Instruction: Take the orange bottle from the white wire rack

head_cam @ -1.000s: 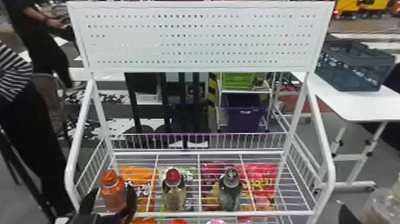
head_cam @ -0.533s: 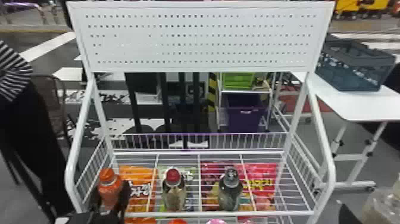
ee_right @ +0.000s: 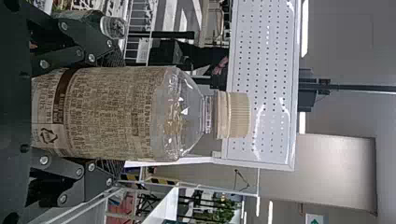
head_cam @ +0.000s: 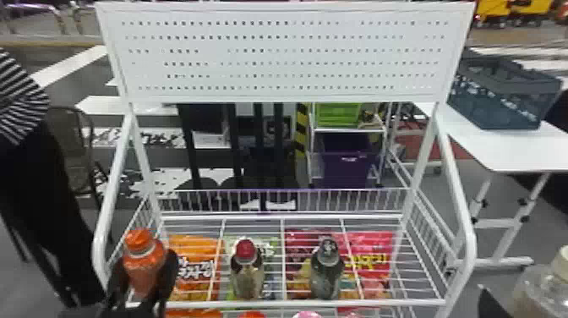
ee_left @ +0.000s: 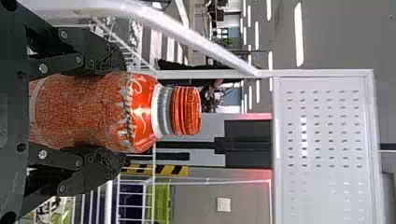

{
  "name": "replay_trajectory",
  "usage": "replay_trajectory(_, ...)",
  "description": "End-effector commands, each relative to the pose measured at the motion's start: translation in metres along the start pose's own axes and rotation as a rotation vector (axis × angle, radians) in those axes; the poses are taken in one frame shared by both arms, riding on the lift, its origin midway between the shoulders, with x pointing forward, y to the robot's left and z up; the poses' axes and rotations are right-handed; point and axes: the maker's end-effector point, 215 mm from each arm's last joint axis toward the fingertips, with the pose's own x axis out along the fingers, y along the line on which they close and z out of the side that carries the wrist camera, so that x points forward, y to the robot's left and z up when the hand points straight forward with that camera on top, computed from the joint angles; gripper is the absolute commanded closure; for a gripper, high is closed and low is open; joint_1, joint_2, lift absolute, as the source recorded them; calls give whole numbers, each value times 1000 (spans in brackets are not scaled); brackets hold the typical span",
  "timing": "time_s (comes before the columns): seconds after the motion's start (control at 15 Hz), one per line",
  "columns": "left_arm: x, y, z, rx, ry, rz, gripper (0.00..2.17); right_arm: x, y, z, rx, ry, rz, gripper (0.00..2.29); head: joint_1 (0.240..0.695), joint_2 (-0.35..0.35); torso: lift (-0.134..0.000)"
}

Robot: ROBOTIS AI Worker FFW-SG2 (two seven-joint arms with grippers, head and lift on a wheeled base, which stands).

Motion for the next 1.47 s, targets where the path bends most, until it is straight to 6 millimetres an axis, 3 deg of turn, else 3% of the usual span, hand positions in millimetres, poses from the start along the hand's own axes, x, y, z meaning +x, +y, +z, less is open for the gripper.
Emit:
replay_trajectory(0.0, -23, 9, 26, 16, 20, 7, 1970, 1, 1, 0, 1, 0, 0, 1170, 499, 0, 0)
replay_trajectory(0.2, -44, 15, 64, 14, -4, 2, 1970, 1, 1, 0, 4, 4, 2, 1170, 499, 0, 0)
replay_trajectory(0.4, -53, 14, 68, 39, 40, -1, 1970, 2, 2, 2, 5, 1, 2, 1170, 499, 0, 0)
replay_trajectory(1.4, -53, 20, 73, 71, 44, 23, 1966, 0, 2, 4, 7, -7, 4, 1170, 499, 0, 0)
